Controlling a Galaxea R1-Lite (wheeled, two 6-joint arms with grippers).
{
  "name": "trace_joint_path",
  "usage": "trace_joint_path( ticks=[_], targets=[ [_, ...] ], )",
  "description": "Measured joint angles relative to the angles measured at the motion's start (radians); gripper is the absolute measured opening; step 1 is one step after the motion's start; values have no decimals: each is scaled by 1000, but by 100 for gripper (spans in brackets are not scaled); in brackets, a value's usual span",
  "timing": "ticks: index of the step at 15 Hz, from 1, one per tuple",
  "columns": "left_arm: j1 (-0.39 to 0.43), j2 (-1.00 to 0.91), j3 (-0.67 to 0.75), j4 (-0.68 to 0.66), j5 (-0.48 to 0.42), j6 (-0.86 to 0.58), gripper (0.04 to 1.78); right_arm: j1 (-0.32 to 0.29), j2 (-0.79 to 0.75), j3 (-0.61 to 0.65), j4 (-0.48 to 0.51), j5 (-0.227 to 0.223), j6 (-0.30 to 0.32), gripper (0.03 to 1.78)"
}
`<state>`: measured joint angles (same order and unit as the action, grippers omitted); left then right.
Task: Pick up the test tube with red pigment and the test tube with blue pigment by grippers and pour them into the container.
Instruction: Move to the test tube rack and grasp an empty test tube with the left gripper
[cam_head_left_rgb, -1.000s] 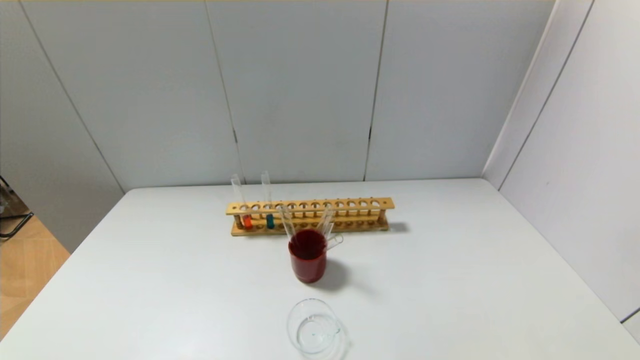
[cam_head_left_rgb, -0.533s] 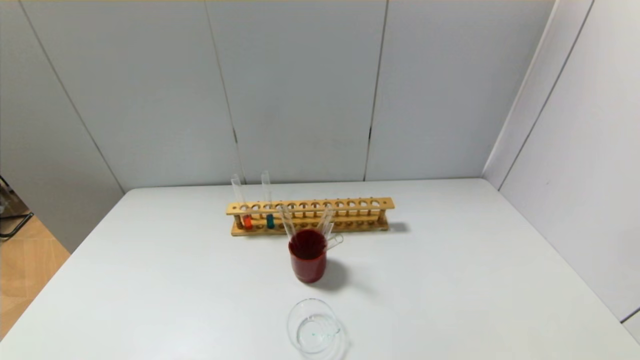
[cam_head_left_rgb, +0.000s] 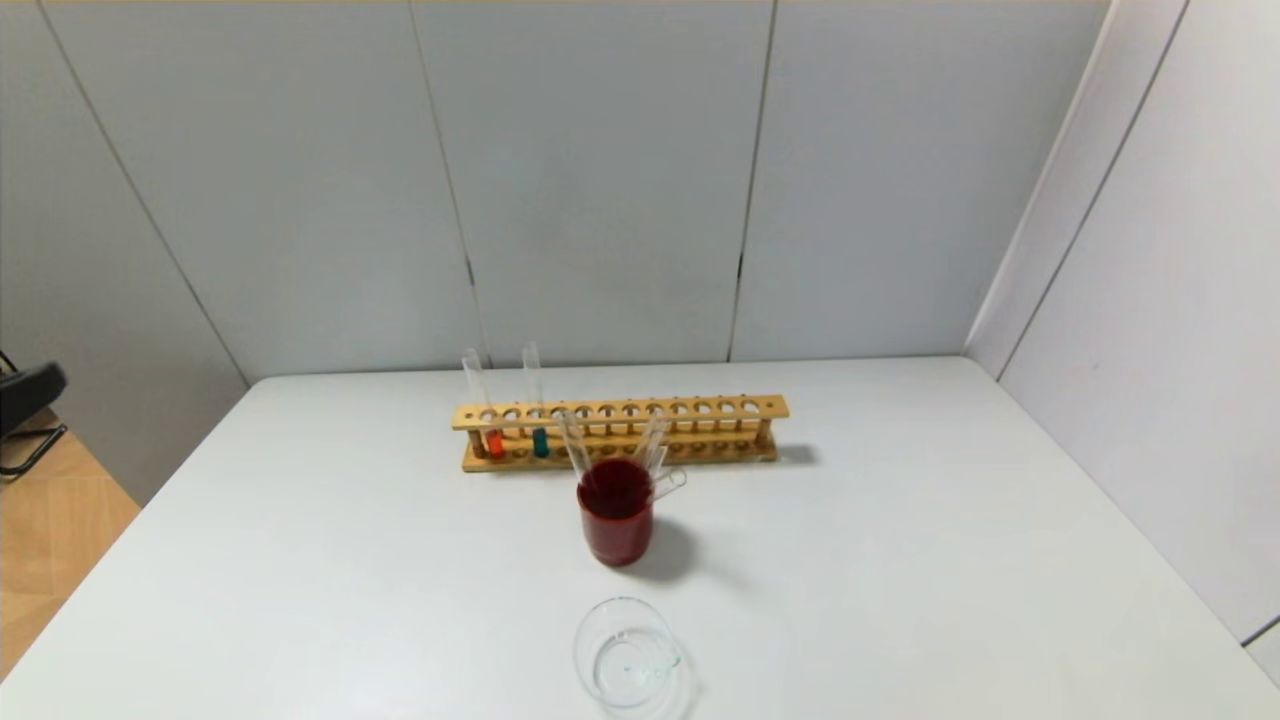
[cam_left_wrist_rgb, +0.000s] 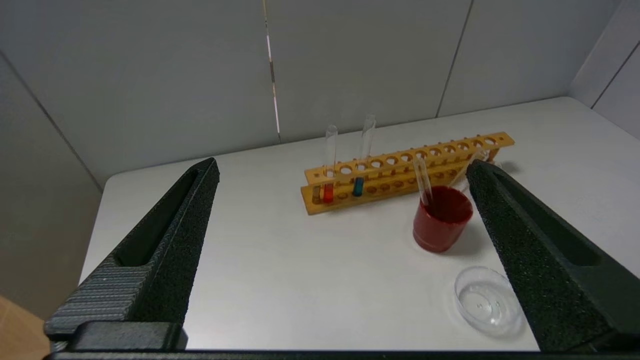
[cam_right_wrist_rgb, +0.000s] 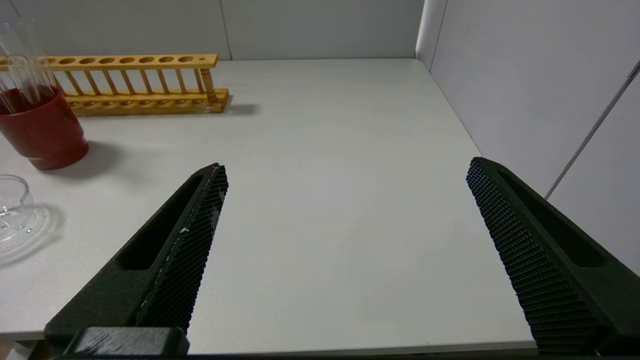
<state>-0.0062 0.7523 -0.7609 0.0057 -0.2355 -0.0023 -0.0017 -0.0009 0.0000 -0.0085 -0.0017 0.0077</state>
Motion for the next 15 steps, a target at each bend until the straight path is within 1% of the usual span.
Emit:
trace_joint_path(
  ticks=[4, 7, 15],
  targets=[
    [-34, 261, -10, -210, -3, 2, 175, 0, 0, 0, 0, 0, 0, 174],
    [-47, 430, 10, -372, -4, 0, 175, 0, 0, 0, 0, 0, 0, 174],
    [-85, 806, 166, -963, -3, 19, 175, 0, 0, 0, 0, 0, 0, 174]
  ],
)
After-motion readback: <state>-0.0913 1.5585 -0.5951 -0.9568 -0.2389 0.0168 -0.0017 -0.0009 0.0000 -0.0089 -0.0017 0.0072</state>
